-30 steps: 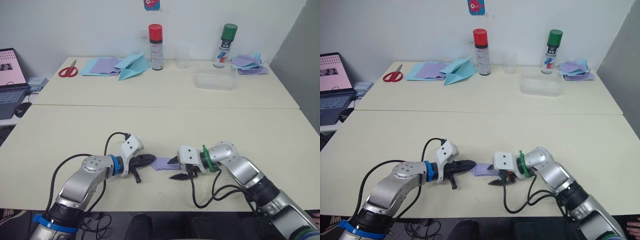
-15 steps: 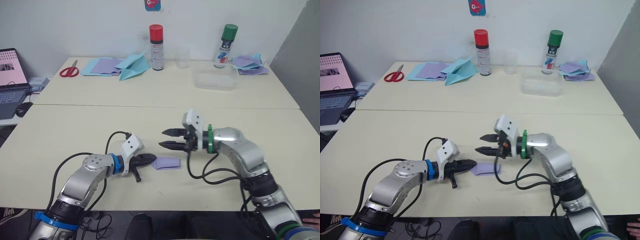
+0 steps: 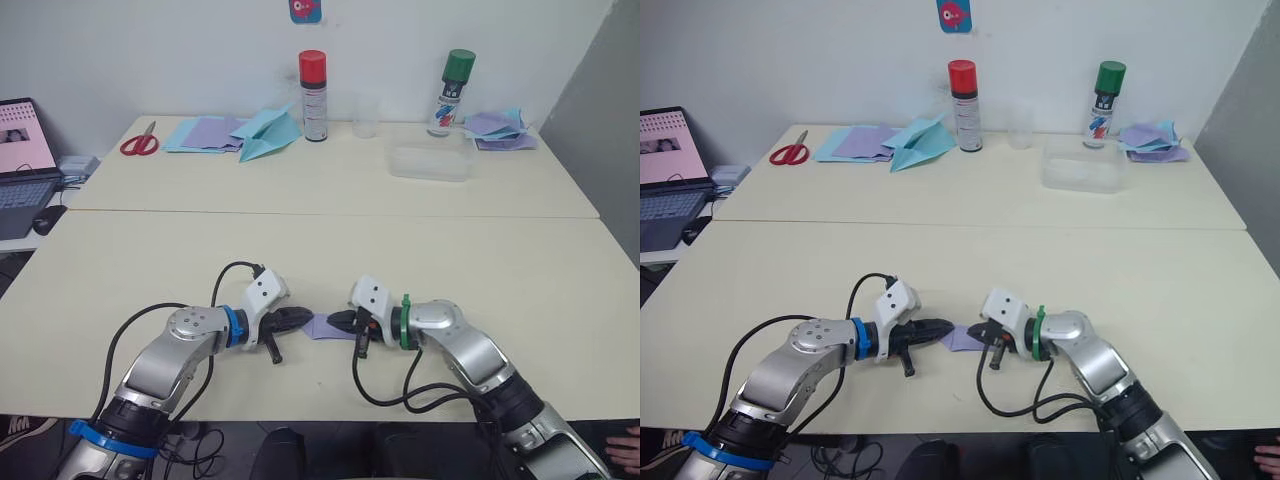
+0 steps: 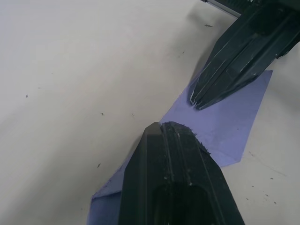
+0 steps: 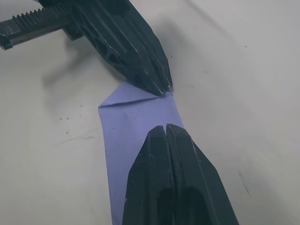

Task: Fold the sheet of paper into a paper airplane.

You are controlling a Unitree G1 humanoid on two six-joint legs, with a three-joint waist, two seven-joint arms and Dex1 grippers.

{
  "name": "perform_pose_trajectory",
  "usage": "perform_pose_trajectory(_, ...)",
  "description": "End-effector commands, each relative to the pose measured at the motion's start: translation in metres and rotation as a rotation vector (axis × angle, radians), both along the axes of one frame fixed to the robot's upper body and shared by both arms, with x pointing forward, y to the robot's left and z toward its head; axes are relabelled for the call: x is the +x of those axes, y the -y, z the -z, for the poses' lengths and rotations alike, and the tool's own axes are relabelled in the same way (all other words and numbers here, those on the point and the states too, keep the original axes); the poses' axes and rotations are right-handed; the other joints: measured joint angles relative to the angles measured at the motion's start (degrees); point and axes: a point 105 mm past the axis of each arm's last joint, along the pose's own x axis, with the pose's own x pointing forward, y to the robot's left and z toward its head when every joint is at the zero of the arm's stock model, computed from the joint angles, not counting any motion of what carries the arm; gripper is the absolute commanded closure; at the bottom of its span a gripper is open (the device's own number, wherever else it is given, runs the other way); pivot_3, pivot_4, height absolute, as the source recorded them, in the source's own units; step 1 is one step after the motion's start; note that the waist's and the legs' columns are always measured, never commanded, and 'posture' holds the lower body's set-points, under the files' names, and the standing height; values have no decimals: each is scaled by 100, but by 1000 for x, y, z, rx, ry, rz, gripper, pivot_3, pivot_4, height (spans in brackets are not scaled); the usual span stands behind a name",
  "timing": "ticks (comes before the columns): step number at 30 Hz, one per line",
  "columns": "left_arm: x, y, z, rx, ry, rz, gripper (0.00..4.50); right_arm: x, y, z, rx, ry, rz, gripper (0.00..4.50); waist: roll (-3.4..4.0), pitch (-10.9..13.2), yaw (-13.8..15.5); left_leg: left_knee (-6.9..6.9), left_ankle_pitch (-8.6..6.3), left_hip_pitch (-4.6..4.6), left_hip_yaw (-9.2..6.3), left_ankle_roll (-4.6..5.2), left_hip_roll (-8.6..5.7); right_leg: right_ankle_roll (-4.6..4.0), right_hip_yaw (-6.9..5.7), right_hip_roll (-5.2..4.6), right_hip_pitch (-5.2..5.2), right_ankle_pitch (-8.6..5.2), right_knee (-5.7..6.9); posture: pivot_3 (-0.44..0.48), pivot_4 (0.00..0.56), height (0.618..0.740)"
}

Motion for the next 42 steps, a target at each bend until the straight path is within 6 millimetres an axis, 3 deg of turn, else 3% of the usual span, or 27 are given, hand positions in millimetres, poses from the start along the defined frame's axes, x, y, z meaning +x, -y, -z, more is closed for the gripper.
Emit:
perform_pose_trajectory(1,-6,-17,30,90,-99,-59,4500,9,37,12,-66,-63,143,4465,0,0,2,1,0,0,1,0,0,0,1,0,0,0,0,0,150,740)
perform_pose_trajectory(9,-7,-14,34,83,-105,-54,4500,-6,67,2,-76,-86,157,4465,1,-8,10,0,0,2,2,0,-1,-2,3,-3,0,-2,-4,0,150,740)
perform_pose_trajectory(14,-8,-14,34,81,-104,-52,4500,4,40,-52,188,56,107,4465,5,-1,5,-1,0,-1,2,0,0,-27,3,-2,-2,-16,-4,0,150,740)
perform_pose_trajectory(17,-9,-14,34,81,-104,-51,4500,6,26,-63,246,96,85,4465,9,2,-2,-1,0,0,0,0,1,-22,2,0,-2,-13,-3,0,150,740)
perform_pose_trajectory(22,-8,-14,32,81,-100,-51,4500,3,9,-27,112,26,34,4465,5,0,9,-3,-1,-5,3,-1,0,-13,2,-2,-1,-9,-11,0,150,740)
perform_pose_trajectory(26,-8,-15,29,78,-92,-52,4500,-5,5,-9,55,-23,0,4465,8,2,8,-3,-1,-10,2,0,0,-13,1,-2,-5,-9,-8,0,150,740)
perform_pose_trajectory(30,-3,-12,12,23,-29,-56,4500,-4,8,9,-29,-48,1,4465,8,2,1,-4,-1,-9,2,-1,2,-13,0,-1,-6,-9,-7,0,150,740)
perform_pose_trajectory(36,8,12,-23,-171,54,-74,4500,3,12,13,-65,-36,11,4465,-16,20,-3,-3,0,-10,-4,0,3,-7,-6,1,-6,-5,-6,0,150,740)
perform_pose_trajectory(39,7,21,-22,-187,52,-73,4500,2,12,13,-67,-35,5,4465,-26,27,-6,-4,0,-11,-2,0,3,0,-4,2,-7,-2,-6,0,150,740)
perform_pose_trajectory(42,4,17,1,-106,29,-102,4500,1,13,13,-68,-36,4,4465,-26,27,-14,-4,0,-18,-1,0,3,0,-2,2,-11,-2,-6,0,150,740)
